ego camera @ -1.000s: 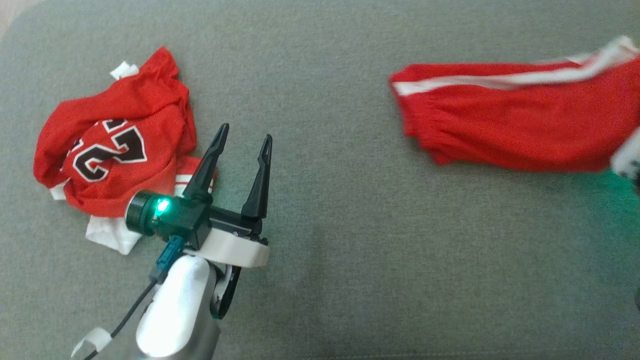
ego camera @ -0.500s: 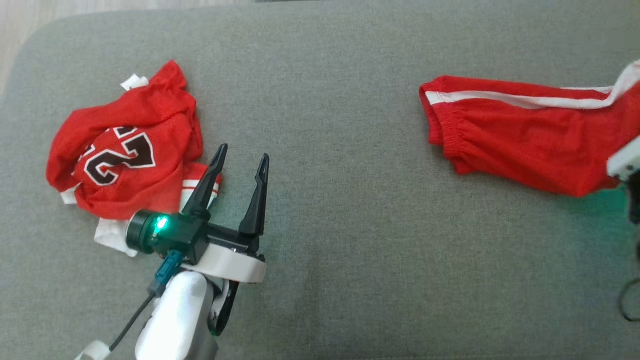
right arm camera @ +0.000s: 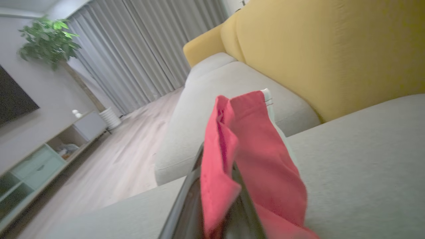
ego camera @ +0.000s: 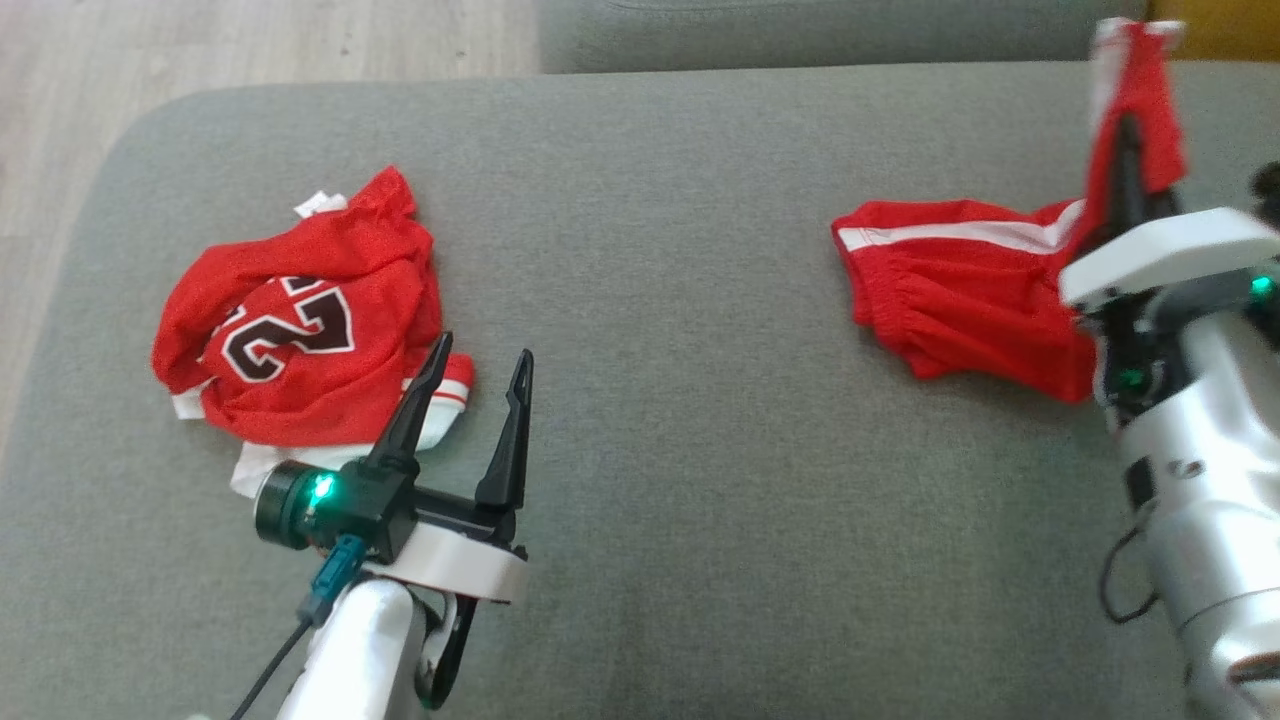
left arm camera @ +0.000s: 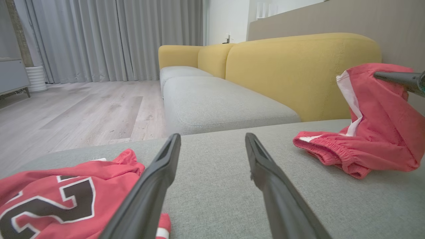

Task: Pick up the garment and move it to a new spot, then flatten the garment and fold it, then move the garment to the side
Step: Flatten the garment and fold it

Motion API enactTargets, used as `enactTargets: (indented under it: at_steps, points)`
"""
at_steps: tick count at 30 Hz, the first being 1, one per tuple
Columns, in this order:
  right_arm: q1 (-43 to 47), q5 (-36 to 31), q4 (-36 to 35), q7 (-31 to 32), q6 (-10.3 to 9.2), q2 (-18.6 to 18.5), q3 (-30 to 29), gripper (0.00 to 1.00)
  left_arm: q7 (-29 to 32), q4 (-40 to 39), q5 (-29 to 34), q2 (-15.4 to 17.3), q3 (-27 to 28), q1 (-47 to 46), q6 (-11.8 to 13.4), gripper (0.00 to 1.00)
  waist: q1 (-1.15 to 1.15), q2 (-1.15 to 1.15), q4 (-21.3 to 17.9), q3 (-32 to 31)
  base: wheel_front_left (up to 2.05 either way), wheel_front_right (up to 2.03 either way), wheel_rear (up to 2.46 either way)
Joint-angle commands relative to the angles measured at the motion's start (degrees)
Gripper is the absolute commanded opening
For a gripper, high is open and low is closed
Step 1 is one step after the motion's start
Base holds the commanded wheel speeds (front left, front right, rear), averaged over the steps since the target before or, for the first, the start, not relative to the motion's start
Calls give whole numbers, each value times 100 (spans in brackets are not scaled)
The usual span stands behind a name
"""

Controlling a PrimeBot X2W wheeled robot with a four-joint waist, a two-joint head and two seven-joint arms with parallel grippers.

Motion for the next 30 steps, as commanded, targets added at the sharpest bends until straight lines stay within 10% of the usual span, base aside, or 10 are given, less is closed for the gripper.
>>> enactTargets:
  at_steps: [1,18,19,20,30]
  points:
    - [-18,137,-342,46,-5,107,219,0,-36,-181,-34,10,186,-65,24,100,0,0,69,-45,0,0,0]
    - [715,-626,-267,142,-5,97,2276,0,-36,-149,-78,5,246,59,35,100,0,0,283,-136,0,0,0]
    - [729,-759,-182,72,-5,81,2381,71,-36,-149,-82,4,249,64,38,100,0,0,269,-144,0,0,0]
    - [743,-853,-97,16,-5,87,2459,100,-36,-149,-85,4,253,70,43,100,0,0,248,-154,0,0,0]
    - [816,-1449,-85,-502,-5,128,2079,100,-36,-259,-119,3,312,73,33,100,0,0,-196,-300,0,0,0]
